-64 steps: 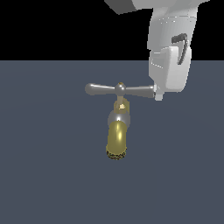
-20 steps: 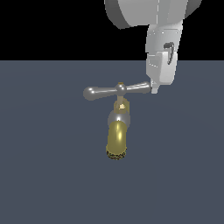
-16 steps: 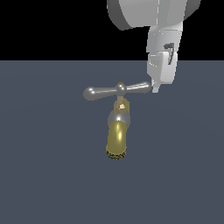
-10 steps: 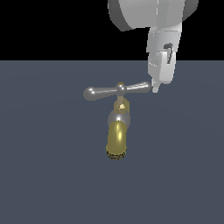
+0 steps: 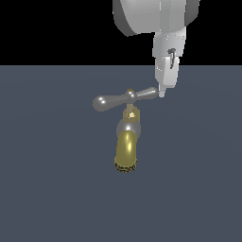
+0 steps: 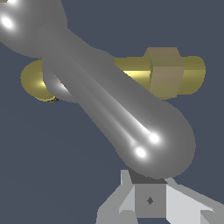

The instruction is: Turn on the faucet by rotating a designated handle.

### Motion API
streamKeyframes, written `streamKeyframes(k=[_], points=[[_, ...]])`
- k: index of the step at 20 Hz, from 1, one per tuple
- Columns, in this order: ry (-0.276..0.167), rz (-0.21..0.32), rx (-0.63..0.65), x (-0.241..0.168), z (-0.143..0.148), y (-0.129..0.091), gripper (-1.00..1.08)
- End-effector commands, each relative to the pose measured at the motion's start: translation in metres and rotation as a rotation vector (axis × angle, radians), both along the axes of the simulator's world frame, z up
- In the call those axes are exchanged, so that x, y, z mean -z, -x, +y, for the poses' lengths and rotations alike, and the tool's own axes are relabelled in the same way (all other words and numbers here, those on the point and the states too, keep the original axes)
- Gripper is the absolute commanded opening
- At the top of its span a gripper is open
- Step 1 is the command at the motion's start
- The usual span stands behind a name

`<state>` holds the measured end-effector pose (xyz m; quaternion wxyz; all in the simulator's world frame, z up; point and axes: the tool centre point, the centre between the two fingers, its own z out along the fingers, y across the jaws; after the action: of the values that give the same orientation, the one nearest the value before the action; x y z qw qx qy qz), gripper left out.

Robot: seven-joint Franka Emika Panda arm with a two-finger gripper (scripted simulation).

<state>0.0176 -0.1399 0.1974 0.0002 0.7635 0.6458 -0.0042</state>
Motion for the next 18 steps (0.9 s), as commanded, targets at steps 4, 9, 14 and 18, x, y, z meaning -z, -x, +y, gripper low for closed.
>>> streamKeyframes(k=[4, 9, 14, 18], points=[[-0.006, -0.005, -0.035, 0.0, 0.032, -0.024, -1.0], [-0.006, -0.006, -0.036, 0.0, 0.041, -0.04, -1.0], [0.002, -0.002, -0.008, 0.0, 0.035, -0.039, -1.0], [0.0, -0.003, -0.017, 0.0, 0.066, -0.047, -1.0]])
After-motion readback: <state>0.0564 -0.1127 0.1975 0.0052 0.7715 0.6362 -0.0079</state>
